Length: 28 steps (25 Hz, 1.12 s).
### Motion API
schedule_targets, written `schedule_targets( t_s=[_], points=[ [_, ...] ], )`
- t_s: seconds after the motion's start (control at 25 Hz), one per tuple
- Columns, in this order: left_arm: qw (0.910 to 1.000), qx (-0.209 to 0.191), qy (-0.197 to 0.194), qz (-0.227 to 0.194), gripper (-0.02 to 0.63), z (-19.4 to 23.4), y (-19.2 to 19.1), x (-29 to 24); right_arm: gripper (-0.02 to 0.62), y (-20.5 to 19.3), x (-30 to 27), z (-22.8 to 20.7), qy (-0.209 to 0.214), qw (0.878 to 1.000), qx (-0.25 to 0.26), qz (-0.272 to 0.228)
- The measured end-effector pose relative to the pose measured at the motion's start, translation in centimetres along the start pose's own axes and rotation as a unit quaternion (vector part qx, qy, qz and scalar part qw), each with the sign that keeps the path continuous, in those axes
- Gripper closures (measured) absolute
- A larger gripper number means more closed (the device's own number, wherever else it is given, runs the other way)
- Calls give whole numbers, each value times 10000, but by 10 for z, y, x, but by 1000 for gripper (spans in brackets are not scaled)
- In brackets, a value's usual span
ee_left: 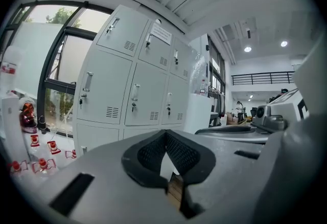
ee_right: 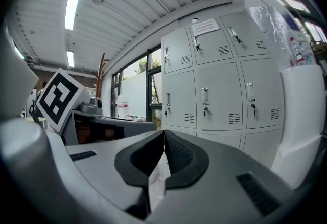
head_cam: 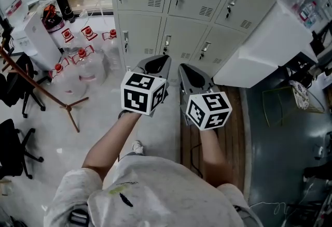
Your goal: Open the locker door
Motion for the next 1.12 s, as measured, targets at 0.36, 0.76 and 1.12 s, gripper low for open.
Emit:
schedule_targets(
  t_s=[0.36,0.76,1.12],
  points=[
    [10000,51,-59,56,599,65,8,-13,592,3,-69,11,-35,10000,-20,66],
    [9998,50,-212,25,598,105,14,-33,592,-2,-110,8,-199,9997,-40,163],
    [9996,6,-274,56,598,120,18,-54,592,2,-130,-8,-336,9994,-44,16]
  ],
)
Point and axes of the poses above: the fingertips, and each gripper's own axes: x backward along the fingers, z to its left, y out of its top, the point moved 4 cm from there along x, backward along the fingers, and after that the axes turned 6 degrees about -z, right-handed, at the moved point
